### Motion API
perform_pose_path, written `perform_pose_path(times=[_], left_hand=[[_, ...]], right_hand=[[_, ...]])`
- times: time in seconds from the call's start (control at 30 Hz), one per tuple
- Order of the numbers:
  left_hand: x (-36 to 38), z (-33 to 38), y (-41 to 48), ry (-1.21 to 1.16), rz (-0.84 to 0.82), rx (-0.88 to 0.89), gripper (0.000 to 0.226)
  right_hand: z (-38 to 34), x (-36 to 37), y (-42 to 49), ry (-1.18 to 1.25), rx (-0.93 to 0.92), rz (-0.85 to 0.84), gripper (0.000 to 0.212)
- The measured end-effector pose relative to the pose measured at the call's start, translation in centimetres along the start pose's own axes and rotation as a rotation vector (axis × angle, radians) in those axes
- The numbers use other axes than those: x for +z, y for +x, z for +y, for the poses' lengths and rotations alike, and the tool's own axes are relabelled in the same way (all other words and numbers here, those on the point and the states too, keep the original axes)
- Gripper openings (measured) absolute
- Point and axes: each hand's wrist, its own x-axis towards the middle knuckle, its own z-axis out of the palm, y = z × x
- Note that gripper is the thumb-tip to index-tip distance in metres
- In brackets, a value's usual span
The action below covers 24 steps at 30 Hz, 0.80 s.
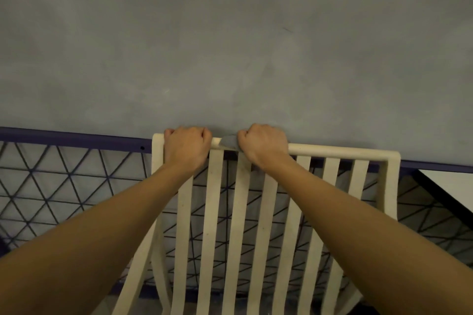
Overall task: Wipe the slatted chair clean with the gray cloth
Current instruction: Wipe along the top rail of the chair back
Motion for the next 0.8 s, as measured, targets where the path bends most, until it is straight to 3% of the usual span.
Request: perform_pose_path(times=[0.1,0.2,0.33,0.47,0.63,0.73,0.8], left_hand=[[-0.5,0.8,0.9,-0.116,-0.105,0.036,0.039],[-0.2,2.0,1.2,-0.085,-0.127,0.149,0.041],[0.1,1.9,0.7,0.019,-0.061,0.190,0.033],[-0.3,2.6,0.5,0.096,-0.105,0.161,0.028],[-0.4,3.1,0.1,0.163,-0.074,0.148,0.020],[-0.8,3.2,-0.3,0.248,-0.082,0.177,0.013],[-0.9,3.2,-0.5,0.283,-0.081,0.187,0.011]], right_hand=[[0.0,-0.2,1.3,0.036,0.054,-0.066,0.031],[0.9,0.4,-0.3,-0.107,-0.105,0.057,0.030],[3.8,0.9,-2.3,-0.006,-0.232,0.219,0.033],[4.7,-0.2,-2.4,-0.214,-0.122,0.020,0.015],[3.0,-1.8,0.5,-0.218,-0.062,-0.167,0.024],[2.6,-1.4,-0.1,-0.229,-0.049,-0.159,0.013],[3.7,-0.5,-1.6,-0.213,-0.155,0.008,0.012]])
